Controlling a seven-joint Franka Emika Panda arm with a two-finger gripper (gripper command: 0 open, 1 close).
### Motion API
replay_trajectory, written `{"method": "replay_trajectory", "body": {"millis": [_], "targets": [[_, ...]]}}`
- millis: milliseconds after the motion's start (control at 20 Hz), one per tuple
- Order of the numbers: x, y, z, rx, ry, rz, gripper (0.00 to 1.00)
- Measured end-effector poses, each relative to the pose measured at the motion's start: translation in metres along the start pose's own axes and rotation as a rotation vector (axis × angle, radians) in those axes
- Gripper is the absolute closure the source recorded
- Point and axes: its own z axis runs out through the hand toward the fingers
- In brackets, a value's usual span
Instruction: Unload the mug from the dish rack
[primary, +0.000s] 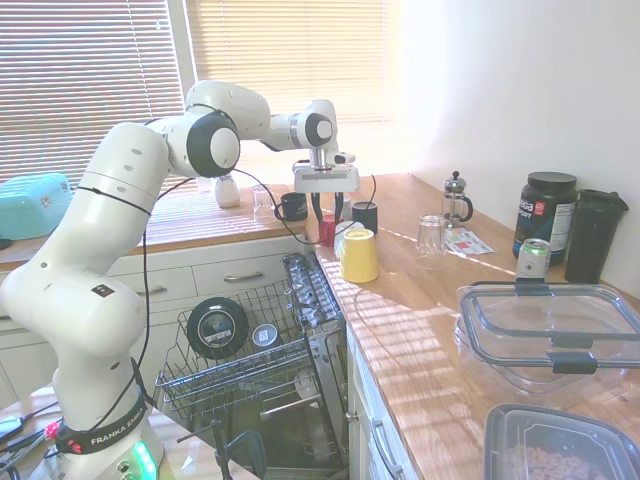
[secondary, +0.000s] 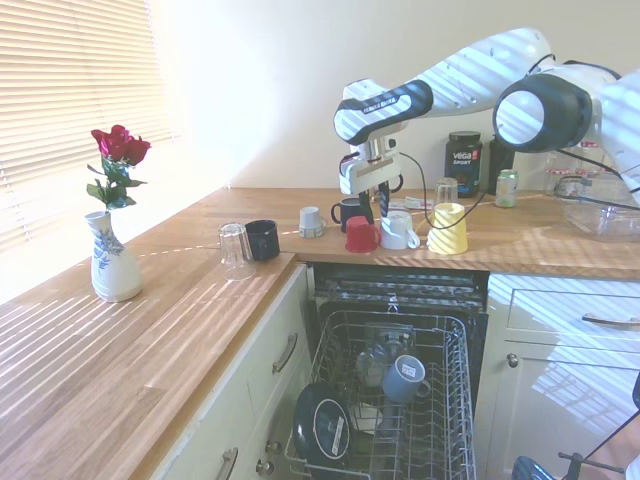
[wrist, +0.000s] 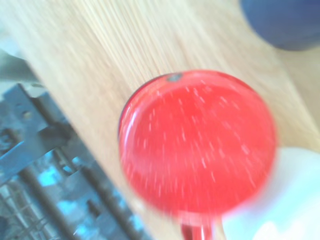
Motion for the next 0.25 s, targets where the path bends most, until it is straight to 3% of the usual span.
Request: {"method": "replay_trajectory", "body": {"millis": [100,250], "targets": [[-0.013,0.009,-0.013,0.015,-0.004,0.001,0.00],[-0.035,0.010,0.002,0.018,-0.019,-0.007,0.00]]}}
